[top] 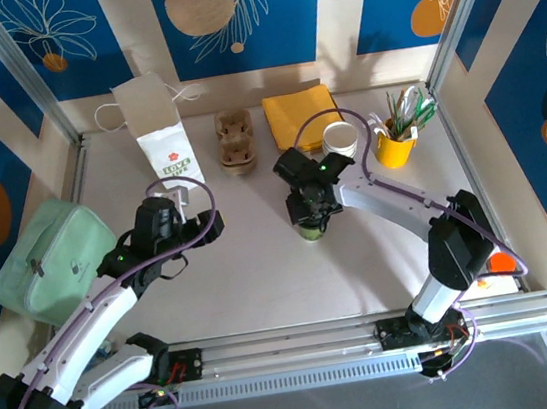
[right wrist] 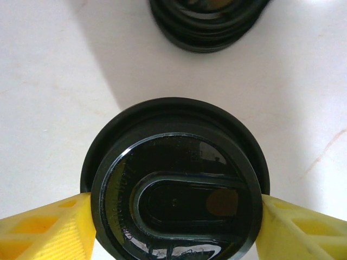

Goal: Pack the takeout coffee

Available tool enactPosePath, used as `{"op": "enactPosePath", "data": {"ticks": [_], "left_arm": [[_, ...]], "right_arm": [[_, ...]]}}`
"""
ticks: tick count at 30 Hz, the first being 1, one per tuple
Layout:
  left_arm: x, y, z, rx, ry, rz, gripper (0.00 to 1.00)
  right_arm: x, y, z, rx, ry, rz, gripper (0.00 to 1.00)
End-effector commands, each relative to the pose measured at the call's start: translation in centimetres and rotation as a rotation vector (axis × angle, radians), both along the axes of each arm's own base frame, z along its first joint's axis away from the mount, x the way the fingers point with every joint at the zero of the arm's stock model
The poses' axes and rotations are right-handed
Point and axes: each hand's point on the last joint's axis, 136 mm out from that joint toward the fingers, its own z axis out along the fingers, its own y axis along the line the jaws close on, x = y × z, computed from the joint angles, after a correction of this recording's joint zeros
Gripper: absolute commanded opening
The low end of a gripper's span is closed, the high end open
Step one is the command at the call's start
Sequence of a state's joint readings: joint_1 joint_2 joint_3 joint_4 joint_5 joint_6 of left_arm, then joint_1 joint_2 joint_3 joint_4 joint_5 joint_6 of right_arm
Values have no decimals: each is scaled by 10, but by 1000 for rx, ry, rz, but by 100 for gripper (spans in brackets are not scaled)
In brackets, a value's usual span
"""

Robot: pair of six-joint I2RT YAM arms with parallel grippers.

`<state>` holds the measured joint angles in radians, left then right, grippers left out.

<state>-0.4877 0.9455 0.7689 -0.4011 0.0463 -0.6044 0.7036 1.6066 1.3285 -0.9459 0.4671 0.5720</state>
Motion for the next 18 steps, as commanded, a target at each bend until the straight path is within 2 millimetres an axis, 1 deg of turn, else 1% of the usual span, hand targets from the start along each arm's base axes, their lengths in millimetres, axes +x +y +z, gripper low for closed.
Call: {"op": "enactPosePath", "data": {"ticks": [1, 7, 12, 18], "left_arm": [[1, 1, 3, -20, -2, 4, 75], [0, 1, 2, -22, 4, 5, 75], [2, -1, 0, -38, 7, 7, 75], [1, -1, 0, -42, 10, 5, 75]], "right_arm": [[0, -29, -2, -46, 0, -37, 70], [10, -71, -1, -36, -24, -138, 70], [22, -94, 6, -4, -73, -216, 70], [36, -123, 9, 1, -82, -287, 70]]}}
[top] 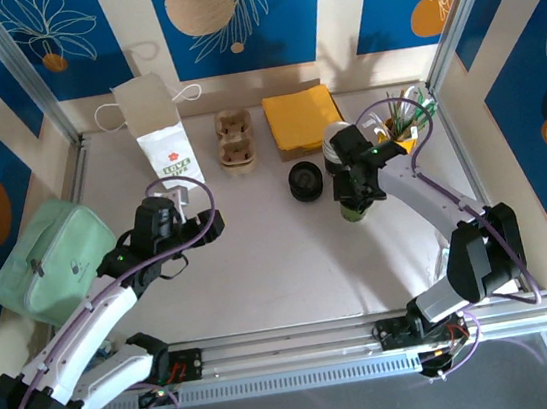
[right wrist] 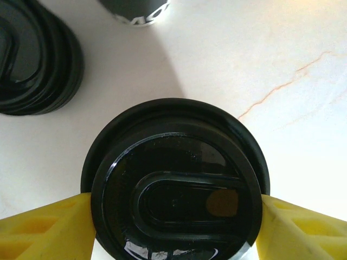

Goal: Pack the takeout coffee

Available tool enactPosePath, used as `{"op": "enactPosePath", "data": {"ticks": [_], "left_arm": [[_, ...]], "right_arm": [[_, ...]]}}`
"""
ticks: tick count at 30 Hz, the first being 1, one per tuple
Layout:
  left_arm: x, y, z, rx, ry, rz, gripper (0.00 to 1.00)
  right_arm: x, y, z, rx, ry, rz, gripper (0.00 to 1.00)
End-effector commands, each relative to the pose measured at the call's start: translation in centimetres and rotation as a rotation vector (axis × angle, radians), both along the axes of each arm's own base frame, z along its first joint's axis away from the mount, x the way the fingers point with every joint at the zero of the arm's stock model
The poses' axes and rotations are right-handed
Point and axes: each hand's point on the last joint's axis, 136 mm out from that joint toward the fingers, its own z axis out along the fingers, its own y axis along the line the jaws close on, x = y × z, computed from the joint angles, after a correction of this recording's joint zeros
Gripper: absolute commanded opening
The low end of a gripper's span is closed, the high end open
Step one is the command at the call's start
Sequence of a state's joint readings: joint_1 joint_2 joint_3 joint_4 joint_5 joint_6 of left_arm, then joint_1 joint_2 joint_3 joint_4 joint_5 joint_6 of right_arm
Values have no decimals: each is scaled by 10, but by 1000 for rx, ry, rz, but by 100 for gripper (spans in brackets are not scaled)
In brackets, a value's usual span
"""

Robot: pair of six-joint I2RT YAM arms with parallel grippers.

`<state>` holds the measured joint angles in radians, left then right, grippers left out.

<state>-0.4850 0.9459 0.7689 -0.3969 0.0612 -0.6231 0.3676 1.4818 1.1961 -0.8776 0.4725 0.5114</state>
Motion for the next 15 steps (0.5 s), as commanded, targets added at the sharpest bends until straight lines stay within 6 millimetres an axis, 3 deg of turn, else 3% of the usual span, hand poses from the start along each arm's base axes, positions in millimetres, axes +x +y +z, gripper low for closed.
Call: {"op": "enactPosePath", "data": {"ticks": [1, 15], "left_arm": [[1, 1, -1, -18, 1, 5, 75], [2, -2, -4, -30, 7, -3, 75]], "right_arm": [[7, -15, 7, -8, -29, -24, 70], [24, -80, 4, 7, -34, -239, 71]]}}
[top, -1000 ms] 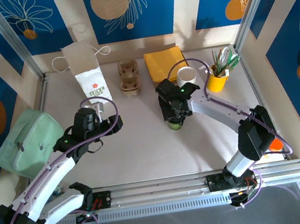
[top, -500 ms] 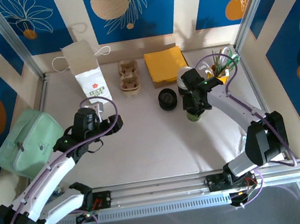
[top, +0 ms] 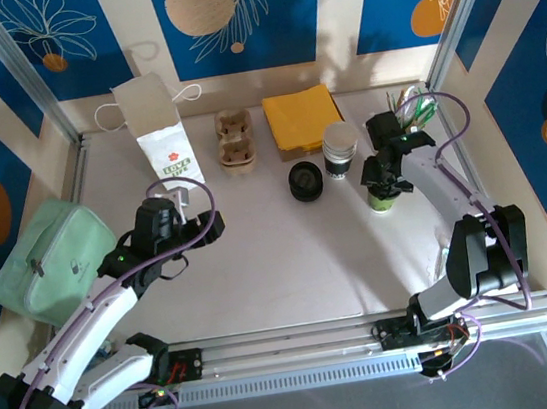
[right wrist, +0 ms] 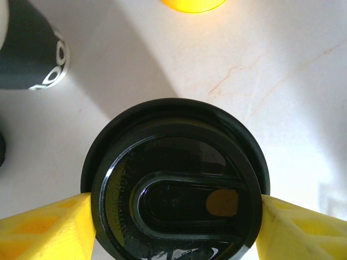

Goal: Pack the takeout coffee

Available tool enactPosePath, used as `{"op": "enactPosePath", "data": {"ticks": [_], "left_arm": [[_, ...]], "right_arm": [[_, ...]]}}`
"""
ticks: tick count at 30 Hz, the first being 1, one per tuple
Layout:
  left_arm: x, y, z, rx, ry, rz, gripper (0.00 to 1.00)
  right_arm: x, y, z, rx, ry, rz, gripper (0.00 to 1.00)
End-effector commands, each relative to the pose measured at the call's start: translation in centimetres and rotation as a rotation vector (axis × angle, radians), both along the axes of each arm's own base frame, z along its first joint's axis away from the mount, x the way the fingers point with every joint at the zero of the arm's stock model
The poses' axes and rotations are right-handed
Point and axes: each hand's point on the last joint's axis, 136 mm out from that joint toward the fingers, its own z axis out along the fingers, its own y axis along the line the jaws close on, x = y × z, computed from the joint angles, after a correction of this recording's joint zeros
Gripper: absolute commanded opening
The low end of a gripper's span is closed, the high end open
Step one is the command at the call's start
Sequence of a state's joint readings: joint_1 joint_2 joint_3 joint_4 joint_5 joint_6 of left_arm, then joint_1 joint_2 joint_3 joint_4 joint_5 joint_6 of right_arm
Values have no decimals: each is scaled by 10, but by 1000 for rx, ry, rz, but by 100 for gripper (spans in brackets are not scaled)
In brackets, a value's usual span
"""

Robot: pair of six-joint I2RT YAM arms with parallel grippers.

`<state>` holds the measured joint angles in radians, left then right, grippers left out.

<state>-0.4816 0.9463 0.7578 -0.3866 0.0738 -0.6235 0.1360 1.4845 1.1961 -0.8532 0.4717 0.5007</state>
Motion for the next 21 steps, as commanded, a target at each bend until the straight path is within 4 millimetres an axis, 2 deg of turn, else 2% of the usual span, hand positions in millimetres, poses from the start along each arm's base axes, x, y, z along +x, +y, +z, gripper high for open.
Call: {"op": "enactPosePath", "data": {"ticks": [1, 8, 21], "left_arm": [[3, -2, 0, -26, 2, 2, 75], [3, -3, -3, -35, 7, 3, 74], [3, -3, -1, -40, 2, -1, 74]], "right_arm": [[9, -8, 2, 15, -17, -22, 71], [15, -31, 1, 46, -25, -85, 71], [20, -47, 3, 58, -38, -131, 71]]}}
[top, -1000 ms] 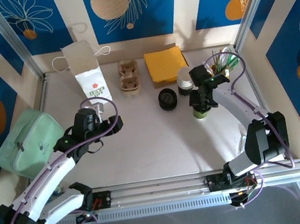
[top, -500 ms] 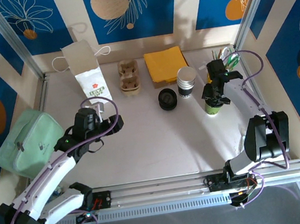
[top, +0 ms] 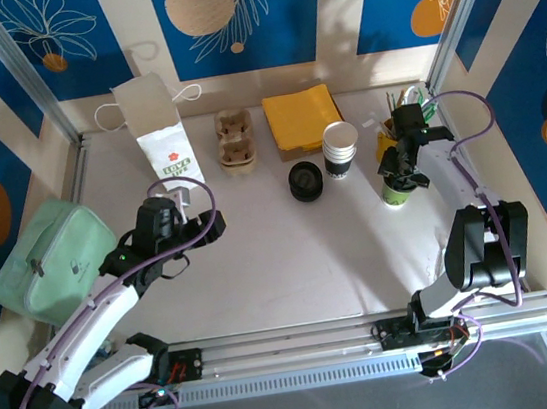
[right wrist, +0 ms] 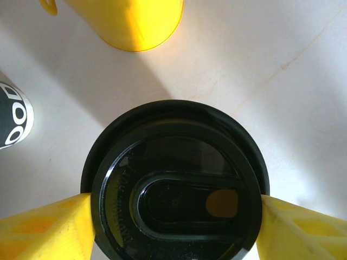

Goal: Pack the takeout coffee

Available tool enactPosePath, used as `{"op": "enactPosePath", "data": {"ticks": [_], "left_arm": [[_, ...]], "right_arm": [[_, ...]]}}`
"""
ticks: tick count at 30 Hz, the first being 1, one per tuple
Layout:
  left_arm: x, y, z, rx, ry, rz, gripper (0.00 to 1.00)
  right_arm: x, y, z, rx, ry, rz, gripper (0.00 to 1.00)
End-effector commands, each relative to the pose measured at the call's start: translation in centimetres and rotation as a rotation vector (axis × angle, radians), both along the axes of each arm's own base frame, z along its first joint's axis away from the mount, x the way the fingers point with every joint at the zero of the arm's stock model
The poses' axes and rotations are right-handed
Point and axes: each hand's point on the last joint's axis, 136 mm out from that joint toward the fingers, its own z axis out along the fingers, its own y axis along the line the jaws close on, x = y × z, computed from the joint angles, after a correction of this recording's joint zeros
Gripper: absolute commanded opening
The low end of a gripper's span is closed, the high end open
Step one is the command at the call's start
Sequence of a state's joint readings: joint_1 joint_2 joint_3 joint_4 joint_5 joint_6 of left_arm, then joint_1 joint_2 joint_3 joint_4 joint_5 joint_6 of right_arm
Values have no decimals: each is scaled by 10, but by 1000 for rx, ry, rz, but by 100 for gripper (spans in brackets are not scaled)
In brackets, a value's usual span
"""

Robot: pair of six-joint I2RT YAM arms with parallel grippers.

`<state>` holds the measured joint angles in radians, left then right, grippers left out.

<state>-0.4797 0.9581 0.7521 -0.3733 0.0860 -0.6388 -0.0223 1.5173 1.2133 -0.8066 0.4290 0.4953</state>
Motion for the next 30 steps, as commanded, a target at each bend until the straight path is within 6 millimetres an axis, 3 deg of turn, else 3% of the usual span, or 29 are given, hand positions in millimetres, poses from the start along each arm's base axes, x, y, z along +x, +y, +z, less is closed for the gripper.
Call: {"op": "enactPosePath", "data": {"ticks": [1, 20, 30], "left_arm": [[1, -1, 2, -26, -12, -3, 74], [-1, 2, 4, -10, -16, 0, 74], [-1, 4, 5, -5, -18, 1, 75]], "right_arm": [[7, -2, 5, 24, -14, 3, 71], [13, -6, 20, 37, -45, 2, 78], [13, -6, 15, 34, -28, 1, 77]]}}
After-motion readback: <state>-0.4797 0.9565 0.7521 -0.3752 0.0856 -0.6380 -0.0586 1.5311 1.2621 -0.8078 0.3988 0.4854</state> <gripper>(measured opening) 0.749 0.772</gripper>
